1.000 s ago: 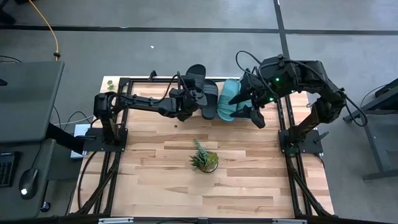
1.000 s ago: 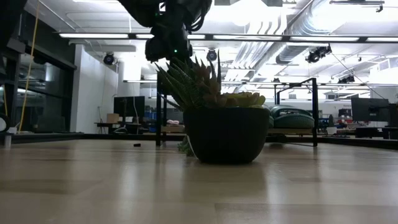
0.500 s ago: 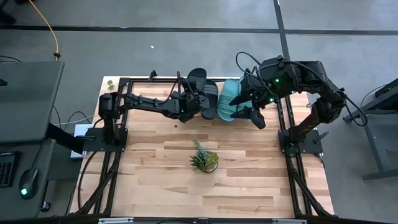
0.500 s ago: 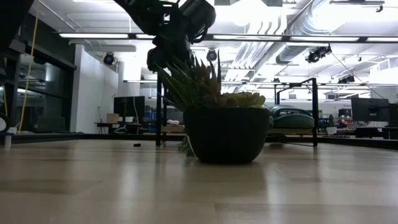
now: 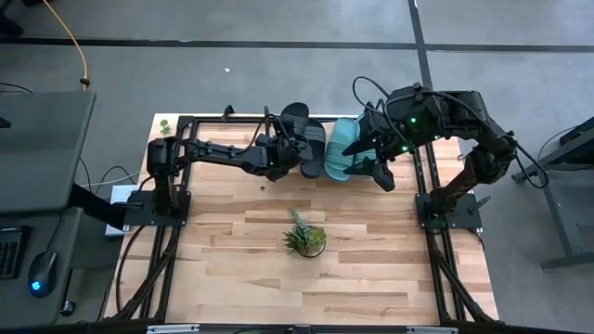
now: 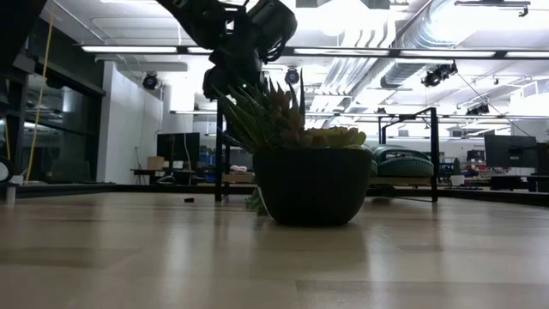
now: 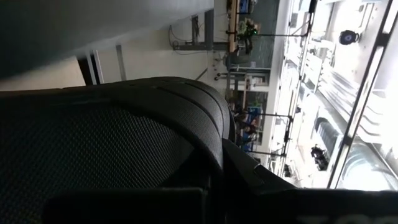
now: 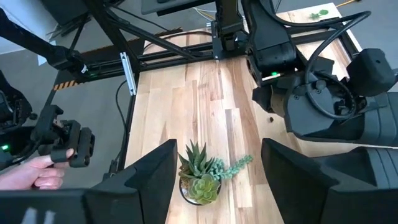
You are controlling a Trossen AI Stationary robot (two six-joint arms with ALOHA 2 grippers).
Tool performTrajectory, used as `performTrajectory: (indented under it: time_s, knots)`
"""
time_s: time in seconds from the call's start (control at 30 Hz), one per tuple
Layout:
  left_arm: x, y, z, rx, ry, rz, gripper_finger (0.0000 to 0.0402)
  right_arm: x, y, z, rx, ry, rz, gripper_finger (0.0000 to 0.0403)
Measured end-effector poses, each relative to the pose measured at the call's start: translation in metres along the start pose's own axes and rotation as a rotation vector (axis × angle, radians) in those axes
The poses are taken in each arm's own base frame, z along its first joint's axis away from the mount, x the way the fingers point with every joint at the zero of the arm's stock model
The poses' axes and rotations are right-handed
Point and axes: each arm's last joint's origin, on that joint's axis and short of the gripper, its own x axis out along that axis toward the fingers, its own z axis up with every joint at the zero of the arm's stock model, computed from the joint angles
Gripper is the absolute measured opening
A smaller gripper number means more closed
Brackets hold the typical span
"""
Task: Pick and place slides into the shelf
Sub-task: Put the black slipper on the shelf
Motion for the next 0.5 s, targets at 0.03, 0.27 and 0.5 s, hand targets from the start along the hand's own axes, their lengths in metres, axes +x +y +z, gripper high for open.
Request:
performTrajectory:
  time_s: [0.03, 0.27, 0.5]
  knots:
    - [0.0010, -0.0003, 0.0002, -0.003, 0.000, 0.002, 0.0005, 0.0000, 0.0000, 0.0000, 0.001, 0.000, 0.000, 0.0224]
    - [0.0077, -0.0057, -0.0022, -0.073, 0.043, 0.013, 0.0005, 0.0000, -0.0004, 0.0001, 0.005, -0.003, -0.013, 0.0224]
    - [0.0081, -0.0044, -0.0023, -0.083, 0.040, 0.012, 0.0005, 0.0000, -0.0004, 0.0002, 0.005, -0.004, -0.014, 0.0224]
